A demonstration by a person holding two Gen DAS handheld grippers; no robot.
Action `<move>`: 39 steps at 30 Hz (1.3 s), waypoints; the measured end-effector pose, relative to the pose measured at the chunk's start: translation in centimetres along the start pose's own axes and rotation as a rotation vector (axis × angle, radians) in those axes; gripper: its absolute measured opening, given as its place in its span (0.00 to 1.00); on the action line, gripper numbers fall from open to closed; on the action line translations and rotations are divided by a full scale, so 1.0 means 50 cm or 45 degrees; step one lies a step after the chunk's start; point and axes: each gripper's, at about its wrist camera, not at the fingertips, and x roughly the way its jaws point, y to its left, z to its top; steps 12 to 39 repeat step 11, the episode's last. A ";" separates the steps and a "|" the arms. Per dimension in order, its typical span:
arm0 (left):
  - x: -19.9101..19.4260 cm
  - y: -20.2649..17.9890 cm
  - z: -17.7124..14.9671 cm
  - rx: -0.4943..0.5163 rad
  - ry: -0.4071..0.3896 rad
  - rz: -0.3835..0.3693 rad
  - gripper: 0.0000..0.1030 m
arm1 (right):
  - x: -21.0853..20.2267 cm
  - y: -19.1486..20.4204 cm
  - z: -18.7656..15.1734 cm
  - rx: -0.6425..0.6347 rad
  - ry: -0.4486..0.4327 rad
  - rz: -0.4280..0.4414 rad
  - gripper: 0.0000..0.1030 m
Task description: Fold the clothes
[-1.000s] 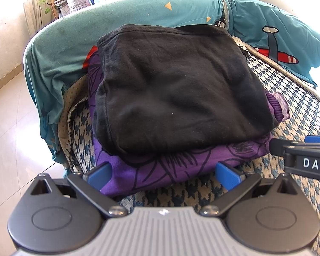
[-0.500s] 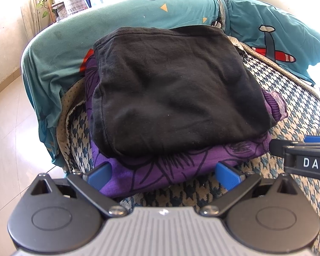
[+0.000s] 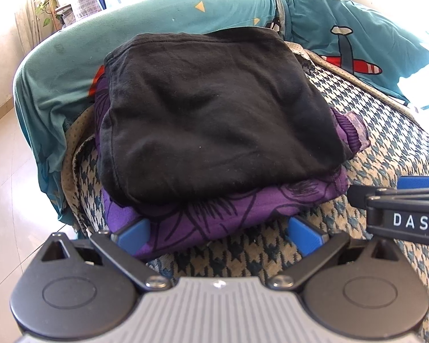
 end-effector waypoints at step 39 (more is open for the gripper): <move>0.000 -0.007 -0.001 0.016 -0.012 -0.019 1.00 | -0.004 -0.005 -0.001 0.017 -0.003 -0.008 0.63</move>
